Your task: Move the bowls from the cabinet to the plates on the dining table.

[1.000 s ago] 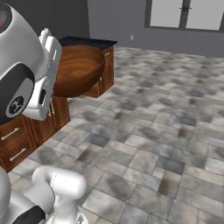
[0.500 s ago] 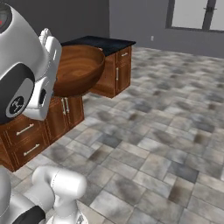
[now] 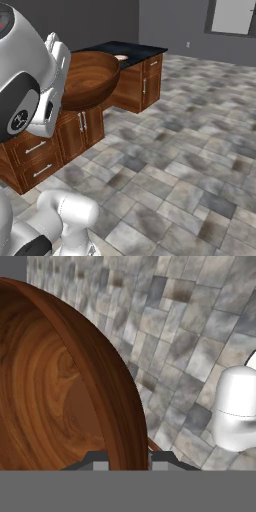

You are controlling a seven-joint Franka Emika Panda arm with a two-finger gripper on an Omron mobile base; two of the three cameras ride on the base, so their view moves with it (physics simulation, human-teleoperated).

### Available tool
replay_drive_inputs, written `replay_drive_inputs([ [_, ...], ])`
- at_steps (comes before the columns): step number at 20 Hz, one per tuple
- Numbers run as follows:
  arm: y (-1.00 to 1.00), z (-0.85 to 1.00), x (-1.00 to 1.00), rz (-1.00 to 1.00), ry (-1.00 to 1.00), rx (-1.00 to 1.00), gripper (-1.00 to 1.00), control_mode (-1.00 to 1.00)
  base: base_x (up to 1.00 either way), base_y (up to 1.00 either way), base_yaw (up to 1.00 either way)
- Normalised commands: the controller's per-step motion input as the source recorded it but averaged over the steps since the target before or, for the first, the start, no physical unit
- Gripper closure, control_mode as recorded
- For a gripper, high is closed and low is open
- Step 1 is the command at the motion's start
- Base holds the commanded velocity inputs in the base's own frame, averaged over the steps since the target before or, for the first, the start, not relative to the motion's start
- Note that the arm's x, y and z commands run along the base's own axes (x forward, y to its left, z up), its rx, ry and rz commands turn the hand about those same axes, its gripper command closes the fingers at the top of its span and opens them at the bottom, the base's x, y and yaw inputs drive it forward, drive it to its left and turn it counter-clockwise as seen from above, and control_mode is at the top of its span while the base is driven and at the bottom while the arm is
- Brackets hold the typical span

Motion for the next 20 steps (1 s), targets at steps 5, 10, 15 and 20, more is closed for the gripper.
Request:
replay_drive_inputs([
  [5, 0.0, 0.0, 0.0, 0.0, 0.0, 0.0, 1.0, 1.0, 0.57, -0.04, 0.08],
  [10, 0.0, 0.0, 0.0, 0.0, 0.0, 0.0, 1.0, 1.0, 0.62, 0.0, 0.03],
  [15, 0.0, 0.0, 0.0, 0.0, 0.0, 0.0, 1.0, 1.0, 0.62, 0.0, 0.01],
  [20, 0.0, 0.0, 0.0, 0.0, 0.0, 0.0, 1.0, 1.0, 0.62, 0.0, 0.01],
])
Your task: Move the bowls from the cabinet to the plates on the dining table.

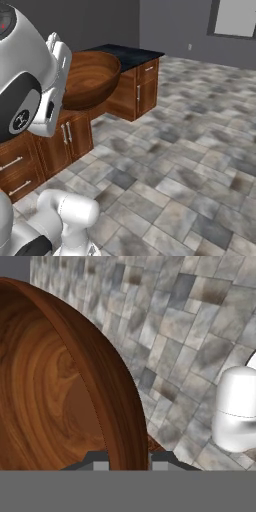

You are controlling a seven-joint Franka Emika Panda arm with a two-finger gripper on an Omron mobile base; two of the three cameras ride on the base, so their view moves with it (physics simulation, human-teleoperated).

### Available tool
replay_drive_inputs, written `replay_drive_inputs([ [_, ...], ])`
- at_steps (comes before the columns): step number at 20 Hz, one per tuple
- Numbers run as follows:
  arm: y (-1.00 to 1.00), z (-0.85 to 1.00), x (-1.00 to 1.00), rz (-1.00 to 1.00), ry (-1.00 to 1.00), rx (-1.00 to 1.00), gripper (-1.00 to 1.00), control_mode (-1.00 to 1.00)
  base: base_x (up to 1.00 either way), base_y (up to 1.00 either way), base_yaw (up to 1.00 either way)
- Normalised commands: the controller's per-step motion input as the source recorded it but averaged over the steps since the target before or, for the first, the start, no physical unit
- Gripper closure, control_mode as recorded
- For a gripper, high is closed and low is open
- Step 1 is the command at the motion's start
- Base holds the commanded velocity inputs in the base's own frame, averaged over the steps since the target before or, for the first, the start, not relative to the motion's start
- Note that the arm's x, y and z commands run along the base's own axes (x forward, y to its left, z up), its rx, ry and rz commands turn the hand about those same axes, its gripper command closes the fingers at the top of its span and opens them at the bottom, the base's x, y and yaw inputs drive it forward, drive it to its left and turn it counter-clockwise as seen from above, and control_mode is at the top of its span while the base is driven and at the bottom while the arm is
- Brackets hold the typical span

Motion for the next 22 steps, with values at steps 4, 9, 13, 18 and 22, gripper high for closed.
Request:
replay_drive_inputs([
  [4, 0.0, 0.0, 0.0, 0.0, 0.0, 0.0, 1.0, 1.0, 0.62, 0.07, 0.0],
  [9, 0.0, 0.0, 0.0, 0.0, 0.0, 0.0, 1.0, 1.0, 0.62, 0.09, 0.0],
  [13, 0.0, 0.0, 0.0, 0.0, 0.0, 0.0, 1.0, 1.0, 0.62, 0.12, 0.01],
  [18, 0.0, 0.0, 0.0, 0.0, 0.0, 0.0, 1.0, 1.0, 0.62, 0.13, 0.0],
  [22, 0.0, 0.0, 0.0, 0.0, 0.0, 0.0, 1.0, 1.0, 0.57, 0.24, 0.0],
])
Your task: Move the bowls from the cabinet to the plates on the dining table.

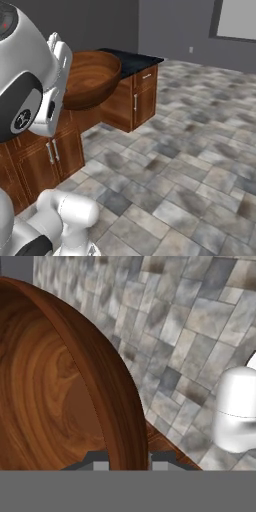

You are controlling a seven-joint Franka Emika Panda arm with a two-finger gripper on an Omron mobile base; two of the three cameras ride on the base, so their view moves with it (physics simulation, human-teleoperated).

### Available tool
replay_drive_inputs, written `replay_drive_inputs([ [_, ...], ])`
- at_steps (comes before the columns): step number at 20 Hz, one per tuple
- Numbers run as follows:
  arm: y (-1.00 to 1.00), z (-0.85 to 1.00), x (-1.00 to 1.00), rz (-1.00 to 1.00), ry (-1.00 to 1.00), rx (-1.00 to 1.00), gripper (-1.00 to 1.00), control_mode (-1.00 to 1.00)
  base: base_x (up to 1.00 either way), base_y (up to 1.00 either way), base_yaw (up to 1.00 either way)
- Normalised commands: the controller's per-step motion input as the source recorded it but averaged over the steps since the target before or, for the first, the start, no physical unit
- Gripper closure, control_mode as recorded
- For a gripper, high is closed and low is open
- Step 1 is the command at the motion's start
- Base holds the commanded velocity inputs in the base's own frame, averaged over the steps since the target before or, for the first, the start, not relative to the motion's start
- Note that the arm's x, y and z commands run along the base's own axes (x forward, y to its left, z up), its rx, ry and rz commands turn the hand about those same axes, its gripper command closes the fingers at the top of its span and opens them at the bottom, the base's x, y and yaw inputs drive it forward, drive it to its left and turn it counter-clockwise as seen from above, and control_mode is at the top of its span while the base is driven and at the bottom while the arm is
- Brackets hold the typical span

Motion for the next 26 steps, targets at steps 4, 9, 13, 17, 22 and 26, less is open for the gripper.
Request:
replay_drive_inputs([
  [4, 0.0, 0.0, 0.0, 0.0, 0.0, 0.0, 1.0, 1.0, 0.53, 0.25, 0.0],
  [9, 0.0, 0.0, 0.0, 0.0, 0.0, 0.0, 1.0, 1.0, 0.5, 0.24, 0.0],
  [13, 0.0, 0.0, 0.0, 0.0, 0.0, 0.0, 1.0, 1.0, 0.55, 0.13, 0.0],
  [17, 0.0, 0.0, 0.0, 0.0, 0.0, 0.0, 1.0, 1.0, 0.58, 0.01, 0.0],
  [22, 0.0, 0.0, 0.0, 0.0, 0.0, 0.0, 1.0, 1.0, 0.58, 0.0, 0.0],
  [26, 0.0, 0.0, 0.0, 0.0, 0.0, 0.0, 1.0, 1.0, 0.54, 0.0, 0.0],
])
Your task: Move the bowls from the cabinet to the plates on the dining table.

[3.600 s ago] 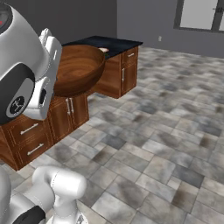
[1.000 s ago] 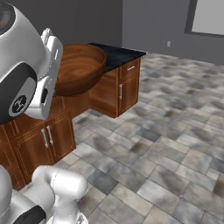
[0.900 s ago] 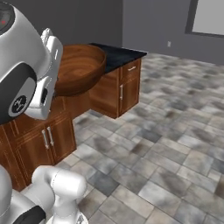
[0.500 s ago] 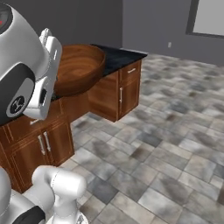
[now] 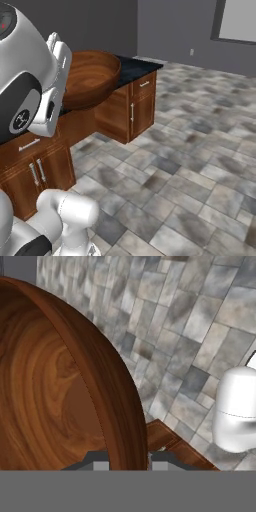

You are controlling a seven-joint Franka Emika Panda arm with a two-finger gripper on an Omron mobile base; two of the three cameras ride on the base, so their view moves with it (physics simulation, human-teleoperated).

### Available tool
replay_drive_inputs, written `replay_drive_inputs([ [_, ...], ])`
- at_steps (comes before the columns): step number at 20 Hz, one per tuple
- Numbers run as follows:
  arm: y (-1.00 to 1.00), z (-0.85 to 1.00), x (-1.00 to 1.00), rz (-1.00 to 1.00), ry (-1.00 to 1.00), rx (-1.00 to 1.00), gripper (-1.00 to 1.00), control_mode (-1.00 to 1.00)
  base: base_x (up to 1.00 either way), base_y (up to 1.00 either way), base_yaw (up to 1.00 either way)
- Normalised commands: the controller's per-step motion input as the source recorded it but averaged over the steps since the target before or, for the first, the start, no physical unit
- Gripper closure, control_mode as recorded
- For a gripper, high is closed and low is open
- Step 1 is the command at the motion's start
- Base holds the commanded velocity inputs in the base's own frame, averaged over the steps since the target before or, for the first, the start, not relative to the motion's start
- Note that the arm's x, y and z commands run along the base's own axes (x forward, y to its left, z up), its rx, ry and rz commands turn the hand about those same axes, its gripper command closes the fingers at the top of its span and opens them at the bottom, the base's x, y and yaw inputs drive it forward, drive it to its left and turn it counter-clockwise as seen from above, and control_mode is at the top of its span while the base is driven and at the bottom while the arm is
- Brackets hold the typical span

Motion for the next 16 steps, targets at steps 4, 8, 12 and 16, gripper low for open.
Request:
replay_drive_inputs([
  [4, 0.0, 0.0, 0.0, 0.0, 0.0, 0.0, 1.0, 1.0, 0.5, 0.0, 0.0],
  [8, 0.0, 0.0, 0.0, 0.0, 0.0, 0.0, 1.0, 1.0, 0.5, 0.0, 0.0],
  [12, 0.0, 0.0, 0.0, 0.0, 0.0, 0.0, 1.0, 1.0, 0.49, 0.01, 0.0],
  [16, 0.0, 0.0, 0.0, 0.0, 0.0, 0.0, 1.0, 1.0, 0.48, 0.02, 0.0],
])
